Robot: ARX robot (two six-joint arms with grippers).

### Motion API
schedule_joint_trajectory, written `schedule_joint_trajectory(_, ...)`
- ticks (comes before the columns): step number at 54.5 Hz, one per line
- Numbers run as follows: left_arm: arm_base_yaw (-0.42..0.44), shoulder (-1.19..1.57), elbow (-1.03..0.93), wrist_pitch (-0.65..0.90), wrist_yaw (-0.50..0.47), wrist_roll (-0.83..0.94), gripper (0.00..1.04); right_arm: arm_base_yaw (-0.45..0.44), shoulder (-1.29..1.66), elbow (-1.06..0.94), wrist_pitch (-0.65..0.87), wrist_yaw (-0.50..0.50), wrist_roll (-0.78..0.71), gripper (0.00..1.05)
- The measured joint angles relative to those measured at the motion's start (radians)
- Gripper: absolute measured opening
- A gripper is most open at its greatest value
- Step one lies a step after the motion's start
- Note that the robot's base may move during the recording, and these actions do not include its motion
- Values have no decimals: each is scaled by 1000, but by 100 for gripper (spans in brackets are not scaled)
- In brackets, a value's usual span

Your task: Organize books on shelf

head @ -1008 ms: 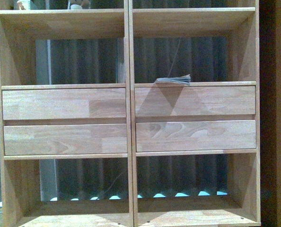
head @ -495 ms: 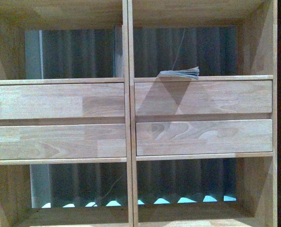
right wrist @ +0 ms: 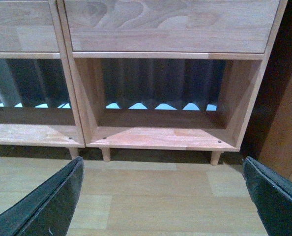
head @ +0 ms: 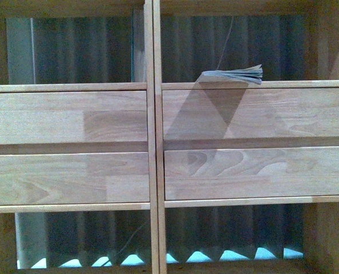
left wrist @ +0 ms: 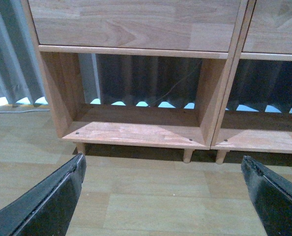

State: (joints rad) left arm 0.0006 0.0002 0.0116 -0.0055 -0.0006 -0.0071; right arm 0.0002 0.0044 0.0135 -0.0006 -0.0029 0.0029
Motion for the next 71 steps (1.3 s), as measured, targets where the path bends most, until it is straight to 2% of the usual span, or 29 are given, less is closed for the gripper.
schedule_joint_trajectory(71, 0, 0, 0, 0, 0, 0, 97, 0, 0, 0, 0, 0, 0, 98)
